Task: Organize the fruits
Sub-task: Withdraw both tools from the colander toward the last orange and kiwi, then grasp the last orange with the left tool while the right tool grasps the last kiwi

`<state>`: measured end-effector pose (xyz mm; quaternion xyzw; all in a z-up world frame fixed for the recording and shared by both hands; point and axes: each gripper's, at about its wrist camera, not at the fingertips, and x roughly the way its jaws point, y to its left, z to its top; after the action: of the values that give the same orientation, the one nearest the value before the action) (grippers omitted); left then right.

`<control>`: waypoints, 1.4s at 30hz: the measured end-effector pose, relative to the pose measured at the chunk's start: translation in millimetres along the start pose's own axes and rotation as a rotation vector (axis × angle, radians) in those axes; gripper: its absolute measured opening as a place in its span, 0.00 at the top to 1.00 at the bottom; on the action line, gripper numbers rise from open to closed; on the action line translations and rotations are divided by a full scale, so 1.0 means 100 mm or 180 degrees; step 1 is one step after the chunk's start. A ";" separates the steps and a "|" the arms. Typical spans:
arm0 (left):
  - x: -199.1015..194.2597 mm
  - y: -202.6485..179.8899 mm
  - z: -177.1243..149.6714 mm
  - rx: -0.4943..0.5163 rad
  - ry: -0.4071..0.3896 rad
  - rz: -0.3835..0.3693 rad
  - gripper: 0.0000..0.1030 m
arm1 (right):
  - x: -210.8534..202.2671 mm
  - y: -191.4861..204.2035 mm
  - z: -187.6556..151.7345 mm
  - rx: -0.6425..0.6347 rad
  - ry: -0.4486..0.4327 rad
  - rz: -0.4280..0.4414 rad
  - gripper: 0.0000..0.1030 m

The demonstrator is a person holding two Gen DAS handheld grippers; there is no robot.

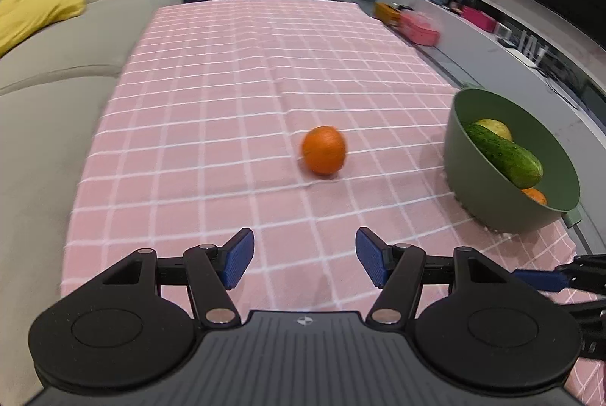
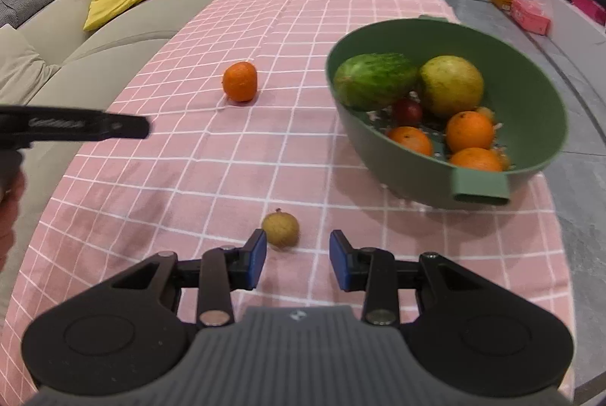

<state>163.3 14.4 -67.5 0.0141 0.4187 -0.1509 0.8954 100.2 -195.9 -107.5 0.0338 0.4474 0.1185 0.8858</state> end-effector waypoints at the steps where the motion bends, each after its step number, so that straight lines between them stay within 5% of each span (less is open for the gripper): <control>1: 0.04 -0.02 0.02 0.0033 0.0008 -0.0029 0.29 | 0.04 0.01 0.01 0.0008 0.0009 0.0033 0.67; 12: 0.44 -0.02 0.33 0.0146 -0.0004 -0.0045 0.27 | 0.27 0.17 0.10 -0.0109 0.0091 0.0041 0.67; 18: 0.66 -0.13 0.46 0.0465 -0.0008 -0.0137 0.26 | 0.30 0.15 0.11 -0.0087 0.0114 0.0048 0.67; 28: 0.91 -0.11 0.56 0.0398 0.0069 -0.0193 0.26 | 0.36 0.12 0.13 -0.0057 0.0166 0.0006 0.67; 37: 1.01 -0.15 0.62 0.0467 0.0095 -0.0128 0.37 | 0.38 0.15 0.15 -0.0082 0.0205 0.0005 0.67; 42: 1.07 -0.09 0.64 0.0377 0.0124 -0.0030 0.53 | 0.39 0.16 0.13 -0.0115 0.0235 -0.0020 0.68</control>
<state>273.3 -31.1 -105.6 0.0680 0.4265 -0.1793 0.8839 130.0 -170.5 -127.3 0.0121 0.4777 0.1250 0.8695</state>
